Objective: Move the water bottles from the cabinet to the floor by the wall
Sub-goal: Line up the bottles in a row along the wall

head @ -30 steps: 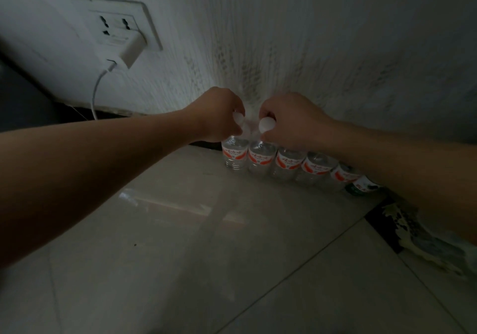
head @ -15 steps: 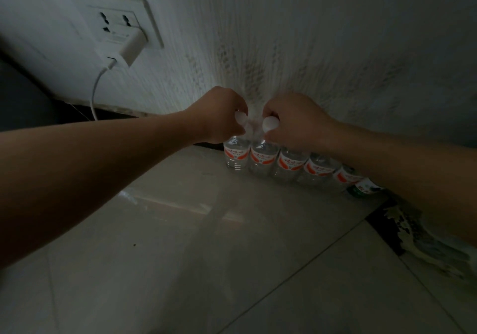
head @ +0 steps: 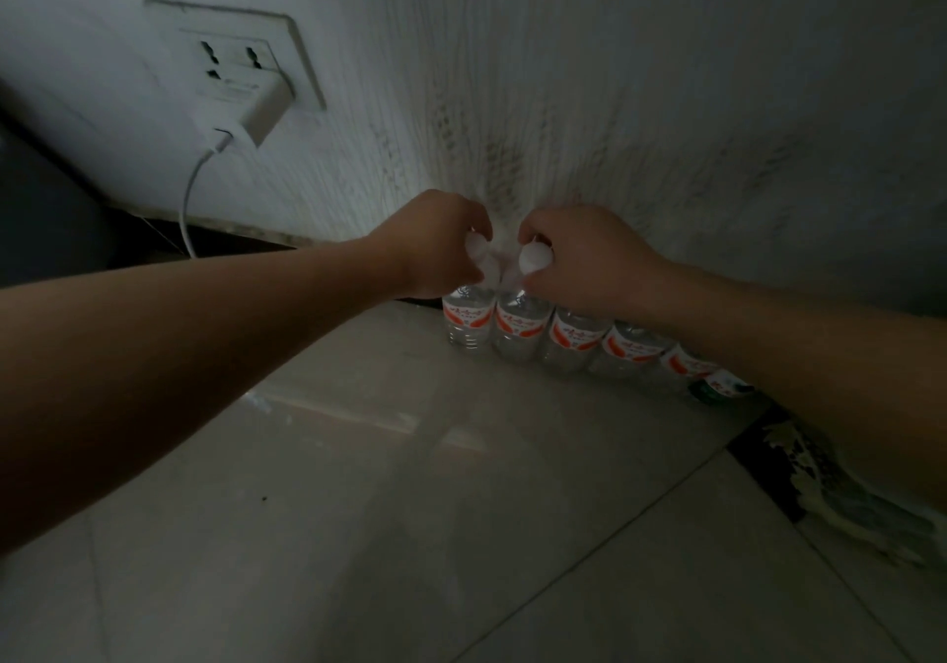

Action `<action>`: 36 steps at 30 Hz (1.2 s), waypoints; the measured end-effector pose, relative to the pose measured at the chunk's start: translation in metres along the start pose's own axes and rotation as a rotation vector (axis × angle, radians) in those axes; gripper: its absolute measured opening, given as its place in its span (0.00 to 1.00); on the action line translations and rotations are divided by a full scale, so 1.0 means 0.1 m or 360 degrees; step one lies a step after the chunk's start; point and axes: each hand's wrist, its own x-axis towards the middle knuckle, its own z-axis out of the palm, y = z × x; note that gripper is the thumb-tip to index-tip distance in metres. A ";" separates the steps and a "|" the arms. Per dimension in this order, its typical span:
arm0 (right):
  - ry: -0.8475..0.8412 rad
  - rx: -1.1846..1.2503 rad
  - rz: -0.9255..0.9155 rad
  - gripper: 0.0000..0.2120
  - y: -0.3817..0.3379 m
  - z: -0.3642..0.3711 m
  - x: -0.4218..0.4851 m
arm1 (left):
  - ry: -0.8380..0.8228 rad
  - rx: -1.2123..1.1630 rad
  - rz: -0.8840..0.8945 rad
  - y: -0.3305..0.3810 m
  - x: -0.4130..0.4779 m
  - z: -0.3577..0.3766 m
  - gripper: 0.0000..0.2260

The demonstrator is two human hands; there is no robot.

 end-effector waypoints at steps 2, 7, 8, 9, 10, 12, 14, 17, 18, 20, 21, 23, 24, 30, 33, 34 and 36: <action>0.0004 -0.0002 0.0003 0.17 -0.01 -0.01 0.00 | -0.0015 0.0021 0.0002 -0.01 0.00 0.02 0.19; -0.0013 -0.0003 0.0024 0.20 -0.02 -0.02 -0.01 | -0.0016 0.0033 0.0006 -0.04 0.00 0.02 0.22; -0.0013 -0.0001 0.0023 0.20 -0.02 -0.02 -0.01 | -0.0018 0.0033 0.0009 -0.04 0.00 0.02 0.22; -0.0012 -0.0001 0.0023 0.20 -0.03 -0.02 -0.01 | -0.0021 0.0027 0.0011 -0.04 -0.01 0.02 0.22; -0.0010 -0.0005 0.0025 0.20 -0.05 -0.02 -0.02 | -0.0024 0.0020 0.0010 -0.04 -0.01 0.02 0.22; -0.0011 -0.0010 0.0028 0.20 -0.06 -0.03 -0.03 | -0.0024 0.0020 0.0009 -0.04 -0.01 0.02 0.22; -0.0020 -0.0001 0.0029 0.21 -0.07 -0.04 -0.03 | -0.0020 0.0039 0.0005 -0.05 -0.01 0.03 0.22; -0.0027 0.0005 0.0031 0.23 -0.08 -0.05 -0.03 | -0.0011 0.0060 -0.0015 -0.05 -0.01 0.02 0.23; -0.0024 0.0007 0.0037 0.24 -0.08 -0.05 -0.03 | -0.0007 0.0057 -0.0021 -0.05 -0.01 0.02 0.23; -0.0019 0.0008 0.0042 0.26 -0.09 -0.05 -0.03 | 0.0005 0.0054 -0.0025 -0.05 -0.02 0.01 0.23; -0.0020 0.0006 0.0039 0.26 -0.09 -0.05 -0.03 | 0.0010 0.0051 -0.0026 -0.05 -0.02 0.01 0.23; -0.0020 -0.0002 0.0032 0.27 -0.10 -0.05 -0.03 | 0.0013 0.0034 -0.0029 -0.04 -0.02 0.01 0.23; -0.0021 -0.0002 0.0030 0.27 -0.10 -0.06 -0.04 | 0.0013 0.0027 -0.0028 -0.04 -0.03 0.01 0.23; -0.0007 -0.0034 0.0037 0.28 -0.11 -0.08 -0.07 | 0.0092 0.0061 0.0053 0.03 -0.09 -0.03 0.24; 0.0014 -0.0049 0.0053 0.30 -0.10 -0.12 -0.13 | 0.0212 0.0126 0.0159 0.14 -0.13 -0.05 0.25; 0.0022 -0.0050 0.0072 0.31 -0.08 -0.14 -0.15 | 0.0240 0.0129 0.0179 0.19 -0.13 -0.04 0.25; 0.0030 -0.0052 0.0104 0.31 -0.05 -0.19 -0.21 | 0.0271 0.0130 0.0202 0.28 -0.15 -0.02 0.27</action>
